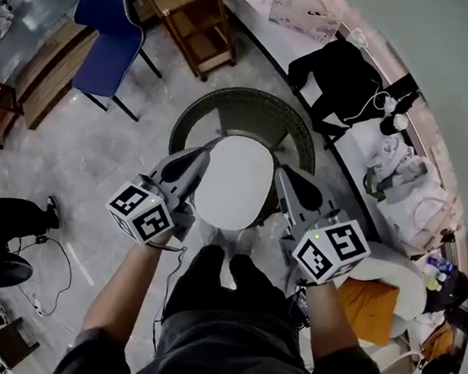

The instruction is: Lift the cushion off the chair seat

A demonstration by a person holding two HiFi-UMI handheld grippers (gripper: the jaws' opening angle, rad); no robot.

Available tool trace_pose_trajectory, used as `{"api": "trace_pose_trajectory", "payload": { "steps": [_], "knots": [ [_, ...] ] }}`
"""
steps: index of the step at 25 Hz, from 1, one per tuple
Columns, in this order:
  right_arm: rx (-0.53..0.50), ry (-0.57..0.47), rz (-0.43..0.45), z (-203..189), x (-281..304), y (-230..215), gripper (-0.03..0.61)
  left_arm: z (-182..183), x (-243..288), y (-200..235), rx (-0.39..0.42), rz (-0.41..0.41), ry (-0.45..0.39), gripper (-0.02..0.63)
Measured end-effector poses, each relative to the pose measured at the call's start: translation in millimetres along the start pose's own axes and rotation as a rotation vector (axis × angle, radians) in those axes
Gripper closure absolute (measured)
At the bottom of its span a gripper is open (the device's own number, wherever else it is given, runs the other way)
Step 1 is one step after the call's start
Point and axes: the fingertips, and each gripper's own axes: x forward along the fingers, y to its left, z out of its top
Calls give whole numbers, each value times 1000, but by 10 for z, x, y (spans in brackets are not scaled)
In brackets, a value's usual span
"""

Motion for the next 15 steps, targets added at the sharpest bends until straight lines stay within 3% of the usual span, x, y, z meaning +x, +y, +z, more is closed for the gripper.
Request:
{"api": "trace_pose_trajectory", "payload": {
  "steps": [8,15],
  "knots": [
    [60,34,-61,-647,429,-371,571,-508,238,635,-25,-13,94,603],
    [134,103,-153,-1439,693,-813,571,-1255,402,1190,-46,-14,213,603]
  ]
}}
